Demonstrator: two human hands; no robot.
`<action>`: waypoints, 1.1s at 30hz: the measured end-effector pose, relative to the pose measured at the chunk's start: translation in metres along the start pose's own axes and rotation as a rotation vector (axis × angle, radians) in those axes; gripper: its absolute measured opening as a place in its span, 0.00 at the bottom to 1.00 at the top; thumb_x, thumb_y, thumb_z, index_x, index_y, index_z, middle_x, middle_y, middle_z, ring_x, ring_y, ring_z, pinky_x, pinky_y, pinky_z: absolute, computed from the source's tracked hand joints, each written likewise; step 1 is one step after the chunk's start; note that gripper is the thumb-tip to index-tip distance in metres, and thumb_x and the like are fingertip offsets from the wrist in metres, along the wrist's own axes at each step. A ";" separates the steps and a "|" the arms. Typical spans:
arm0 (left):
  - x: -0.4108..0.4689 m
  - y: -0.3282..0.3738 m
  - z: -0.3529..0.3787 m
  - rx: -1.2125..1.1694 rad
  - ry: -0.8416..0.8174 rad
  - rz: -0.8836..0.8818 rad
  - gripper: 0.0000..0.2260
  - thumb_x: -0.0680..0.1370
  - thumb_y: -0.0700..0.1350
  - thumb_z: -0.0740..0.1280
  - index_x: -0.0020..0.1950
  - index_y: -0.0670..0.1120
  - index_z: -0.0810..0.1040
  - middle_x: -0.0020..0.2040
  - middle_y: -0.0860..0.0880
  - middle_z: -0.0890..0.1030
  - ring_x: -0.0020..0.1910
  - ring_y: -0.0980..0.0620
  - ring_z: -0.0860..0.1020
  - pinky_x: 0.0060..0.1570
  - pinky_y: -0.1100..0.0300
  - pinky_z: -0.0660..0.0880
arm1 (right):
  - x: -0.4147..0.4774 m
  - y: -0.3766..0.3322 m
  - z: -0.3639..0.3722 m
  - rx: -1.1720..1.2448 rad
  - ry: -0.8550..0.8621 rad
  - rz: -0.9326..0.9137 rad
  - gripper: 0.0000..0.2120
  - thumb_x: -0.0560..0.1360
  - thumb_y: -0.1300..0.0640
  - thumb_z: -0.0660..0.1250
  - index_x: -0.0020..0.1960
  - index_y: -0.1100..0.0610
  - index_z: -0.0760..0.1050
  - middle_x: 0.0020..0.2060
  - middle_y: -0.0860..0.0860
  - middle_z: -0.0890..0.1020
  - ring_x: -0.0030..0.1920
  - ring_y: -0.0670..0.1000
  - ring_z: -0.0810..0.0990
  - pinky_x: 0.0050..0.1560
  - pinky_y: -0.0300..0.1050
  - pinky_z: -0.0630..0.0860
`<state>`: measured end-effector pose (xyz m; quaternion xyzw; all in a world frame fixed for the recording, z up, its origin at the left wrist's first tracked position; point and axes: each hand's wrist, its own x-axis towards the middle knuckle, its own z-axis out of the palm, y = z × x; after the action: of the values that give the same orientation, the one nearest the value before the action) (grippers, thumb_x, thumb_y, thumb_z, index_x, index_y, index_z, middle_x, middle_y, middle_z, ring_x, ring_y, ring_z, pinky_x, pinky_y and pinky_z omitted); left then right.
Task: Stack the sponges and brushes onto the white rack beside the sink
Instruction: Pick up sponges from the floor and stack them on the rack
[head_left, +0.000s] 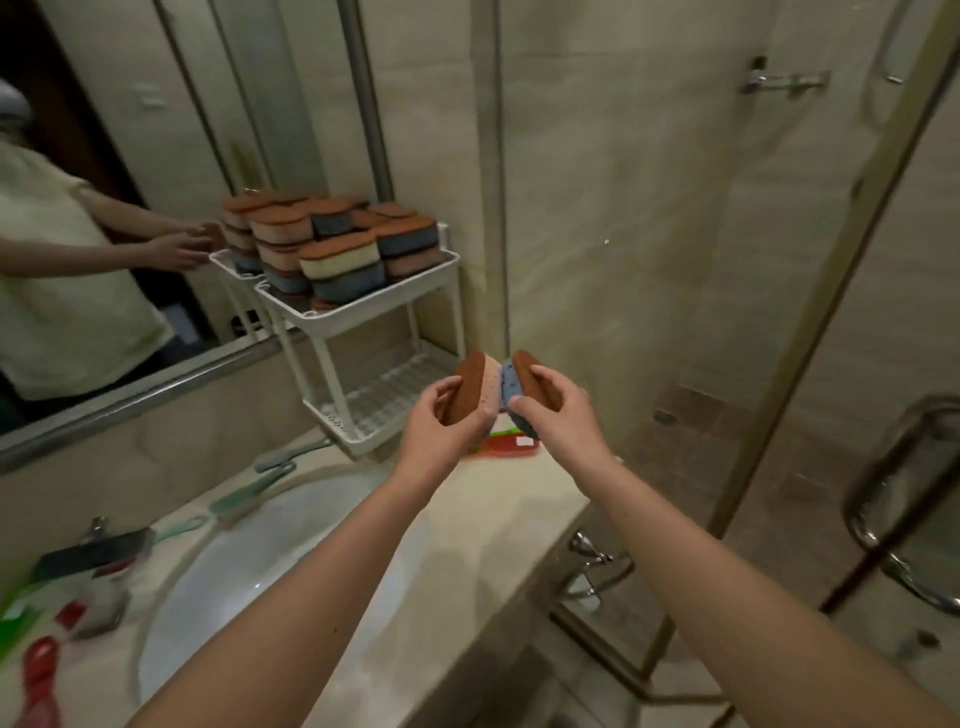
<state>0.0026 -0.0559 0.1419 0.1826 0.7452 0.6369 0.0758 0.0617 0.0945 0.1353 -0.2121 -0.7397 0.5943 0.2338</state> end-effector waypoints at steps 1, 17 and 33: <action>0.010 0.002 -0.006 0.022 0.022 0.015 0.25 0.70 0.45 0.75 0.65 0.52 0.73 0.60 0.52 0.77 0.52 0.63 0.76 0.42 0.73 0.72 | 0.012 -0.005 0.007 0.010 -0.023 -0.016 0.27 0.68 0.50 0.72 0.67 0.44 0.73 0.63 0.51 0.71 0.53 0.45 0.77 0.61 0.48 0.76; 0.184 0.073 -0.071 0.292 0.400 0.283 0.30 0.68 0.49 0.72 0.69 0.54 0.72 0.60 0.57 0.65 0.57 0.64 0.69 0.46 0.83 0.63 | 0.217 -0.120 0.095 0.047 -0.234 -0.339 0.27 0.70 0.51 0.64 0.69 0.48 0.72 0.66 0.52 0.70 0.58 0.46 0.72 0.63 0.43 0.71; 0.307 0.117 -0.085 0.675 0.618 0.460 0.17 0.69 0.60 0.72 0.55 0.59 0.74 0.54 0.58 0.74 0.49 0.62 0.73 0.39 0.71 0.68 | 0.368 -0.168 0.138 0.038 -0.332 -0.402 0.22 0.74 0.54 0.67 0.67 0.48 0.70 0.66 0.53 0.73 0.61 0.52 0.75 0.59 0.49 0.77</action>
<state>-0.2897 -0.0068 0.3080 0.1592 0.8375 0.3853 -0.3533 -0.3212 0.1707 0.3087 0.0441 -0.7838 0.5764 0.2268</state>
